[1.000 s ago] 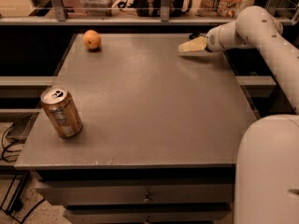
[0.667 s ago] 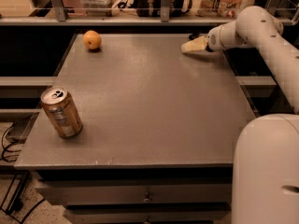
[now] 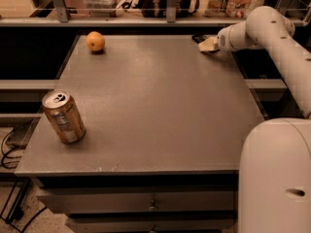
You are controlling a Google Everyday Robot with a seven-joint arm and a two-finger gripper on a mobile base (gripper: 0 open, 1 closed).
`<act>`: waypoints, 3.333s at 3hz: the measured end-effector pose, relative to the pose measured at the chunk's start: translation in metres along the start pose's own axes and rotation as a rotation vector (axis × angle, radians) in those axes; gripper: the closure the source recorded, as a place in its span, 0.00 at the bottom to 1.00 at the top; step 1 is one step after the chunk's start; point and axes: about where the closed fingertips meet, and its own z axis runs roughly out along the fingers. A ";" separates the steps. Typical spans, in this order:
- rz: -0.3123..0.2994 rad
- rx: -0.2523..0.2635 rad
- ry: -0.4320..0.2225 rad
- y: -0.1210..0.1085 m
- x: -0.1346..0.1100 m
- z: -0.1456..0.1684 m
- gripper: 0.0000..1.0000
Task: Move rxbar chocolate near orange can
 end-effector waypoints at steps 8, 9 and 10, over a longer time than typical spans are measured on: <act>-0.216 -0.164 -0.068 0.118 -0.075 -0.076 1.00; -0.251 -0.186 -0.085 0.135 -0.087 -0.089 1.00; -0.251 -0.186 -0.084 0.135 -0.087 -0.089 1.00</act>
Offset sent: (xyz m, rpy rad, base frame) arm -0.0065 -0.0037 -0.0059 0.0096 0.0207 -0.0109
